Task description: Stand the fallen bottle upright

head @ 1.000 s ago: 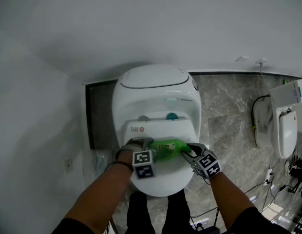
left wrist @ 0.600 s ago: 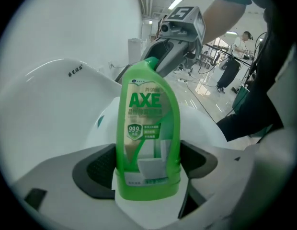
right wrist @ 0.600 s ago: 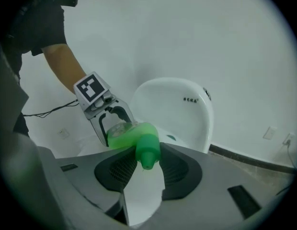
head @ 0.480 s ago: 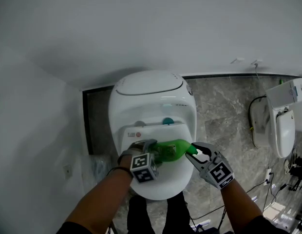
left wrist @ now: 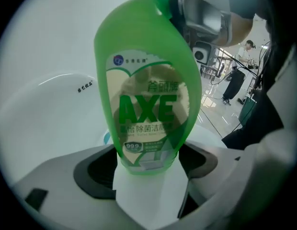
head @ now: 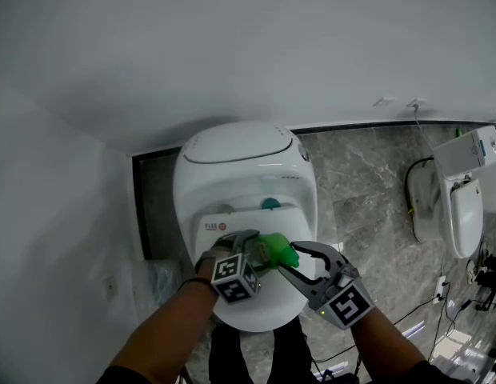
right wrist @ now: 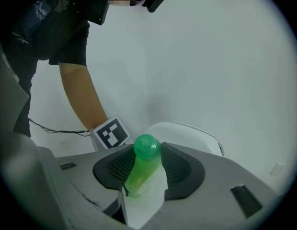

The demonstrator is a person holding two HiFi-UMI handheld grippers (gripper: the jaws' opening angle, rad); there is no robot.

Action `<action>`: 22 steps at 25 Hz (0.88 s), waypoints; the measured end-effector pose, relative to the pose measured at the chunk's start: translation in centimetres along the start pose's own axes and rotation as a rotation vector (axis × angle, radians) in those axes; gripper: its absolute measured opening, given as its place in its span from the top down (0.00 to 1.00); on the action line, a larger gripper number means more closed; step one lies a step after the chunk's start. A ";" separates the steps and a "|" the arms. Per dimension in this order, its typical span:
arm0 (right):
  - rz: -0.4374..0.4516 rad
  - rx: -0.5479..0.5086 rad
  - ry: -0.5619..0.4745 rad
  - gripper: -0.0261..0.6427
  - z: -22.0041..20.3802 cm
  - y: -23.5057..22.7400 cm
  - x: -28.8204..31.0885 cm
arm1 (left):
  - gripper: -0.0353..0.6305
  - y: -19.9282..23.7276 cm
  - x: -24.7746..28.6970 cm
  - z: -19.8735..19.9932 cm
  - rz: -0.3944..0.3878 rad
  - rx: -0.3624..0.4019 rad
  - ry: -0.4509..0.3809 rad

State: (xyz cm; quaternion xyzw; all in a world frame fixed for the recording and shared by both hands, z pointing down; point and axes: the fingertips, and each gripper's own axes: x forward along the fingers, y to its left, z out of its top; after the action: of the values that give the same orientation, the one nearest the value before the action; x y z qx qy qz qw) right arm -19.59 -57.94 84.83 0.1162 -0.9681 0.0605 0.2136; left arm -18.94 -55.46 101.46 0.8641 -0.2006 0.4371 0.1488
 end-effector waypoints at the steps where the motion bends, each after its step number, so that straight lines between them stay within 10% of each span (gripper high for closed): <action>1: 0.007 -0.001 -0.004 0.68 0.2 0.5 0.4 | 0.29 0.0 -0.1 -0.2 0.002 -0.004 -0.005; 22: 0.088 -0.001 -0.099 0.60 2.6 5.1 1.8 | 0.27 -0.3 -1.3 -1.5 0.060 -0.092 -0.071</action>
State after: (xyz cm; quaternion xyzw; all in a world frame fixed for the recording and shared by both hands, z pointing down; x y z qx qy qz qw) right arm -23.51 -53.85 82.89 0.0763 -0.9816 0.0638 0.1628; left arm -20.56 -54.29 101.23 0.8647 -0.2516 0.4009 0.1679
